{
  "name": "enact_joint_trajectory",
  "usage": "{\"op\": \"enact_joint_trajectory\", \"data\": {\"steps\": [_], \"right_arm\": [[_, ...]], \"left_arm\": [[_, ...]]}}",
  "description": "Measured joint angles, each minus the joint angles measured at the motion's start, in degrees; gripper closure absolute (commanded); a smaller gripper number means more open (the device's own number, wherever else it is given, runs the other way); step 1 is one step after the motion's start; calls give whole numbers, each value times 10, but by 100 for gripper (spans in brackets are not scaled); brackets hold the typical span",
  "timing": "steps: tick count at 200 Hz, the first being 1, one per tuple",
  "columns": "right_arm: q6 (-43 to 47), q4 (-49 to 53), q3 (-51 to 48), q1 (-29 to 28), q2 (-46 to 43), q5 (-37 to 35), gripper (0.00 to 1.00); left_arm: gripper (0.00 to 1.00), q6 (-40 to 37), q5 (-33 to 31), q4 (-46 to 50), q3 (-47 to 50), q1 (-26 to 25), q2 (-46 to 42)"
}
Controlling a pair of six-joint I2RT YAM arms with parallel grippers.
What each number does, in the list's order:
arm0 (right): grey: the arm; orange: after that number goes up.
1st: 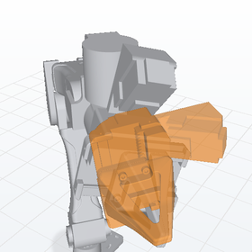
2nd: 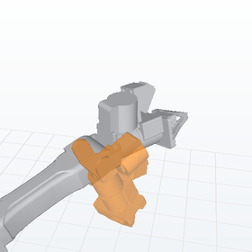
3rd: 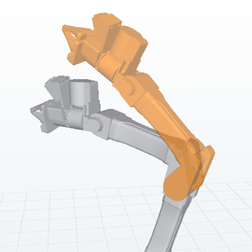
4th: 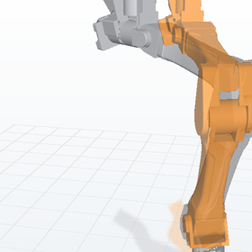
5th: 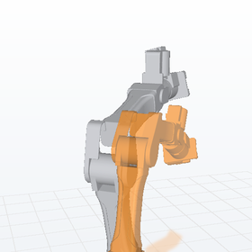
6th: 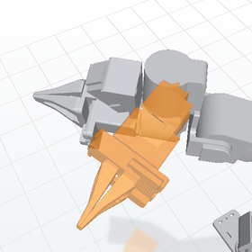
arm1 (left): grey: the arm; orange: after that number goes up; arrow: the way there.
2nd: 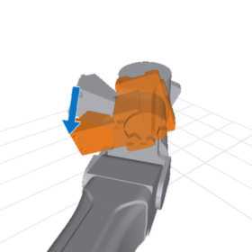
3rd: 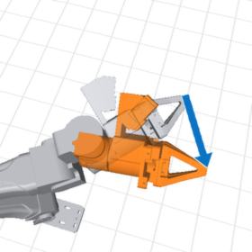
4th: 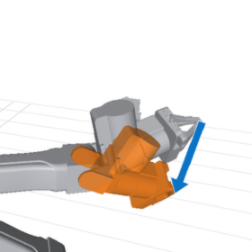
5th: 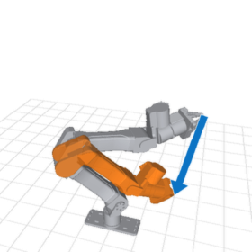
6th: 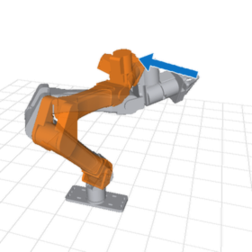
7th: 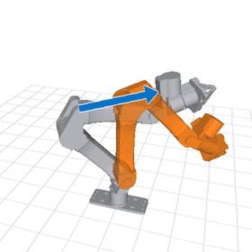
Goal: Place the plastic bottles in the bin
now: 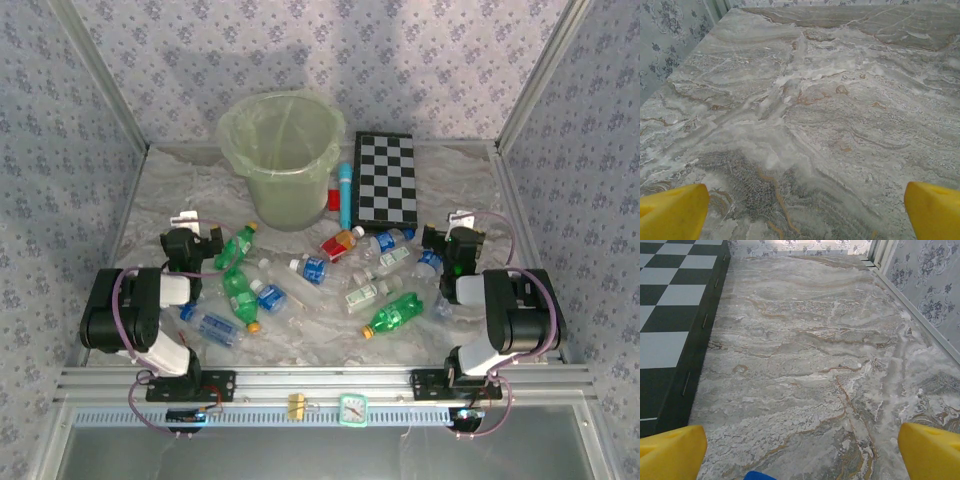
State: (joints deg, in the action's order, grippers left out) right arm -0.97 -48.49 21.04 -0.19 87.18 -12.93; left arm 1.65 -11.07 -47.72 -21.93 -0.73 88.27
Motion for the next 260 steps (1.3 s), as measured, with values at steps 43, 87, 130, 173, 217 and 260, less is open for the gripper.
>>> {"op": "enact_joint_trajectory", "data": {"steps": [43,87,130,173,217,260], "right_arm": [[0,0,0,0,0,0,0],[0,0,0,0,0,0,0],[0,0,0,0,0,0,0],[0,0,0,0,0,0,0],[0,0,0,0,0,0,0],[0,0,0,0,0,-2,2]], "left_arm": [[0,0,0,0,0,0,0],[0,0,0,0,0,0,0],[0,0,0,0,0,0,0],[0,2,7,0,0,0,0],[1,6,15,1,0,7,0],[4,6,17,1,0,7,0]]}}
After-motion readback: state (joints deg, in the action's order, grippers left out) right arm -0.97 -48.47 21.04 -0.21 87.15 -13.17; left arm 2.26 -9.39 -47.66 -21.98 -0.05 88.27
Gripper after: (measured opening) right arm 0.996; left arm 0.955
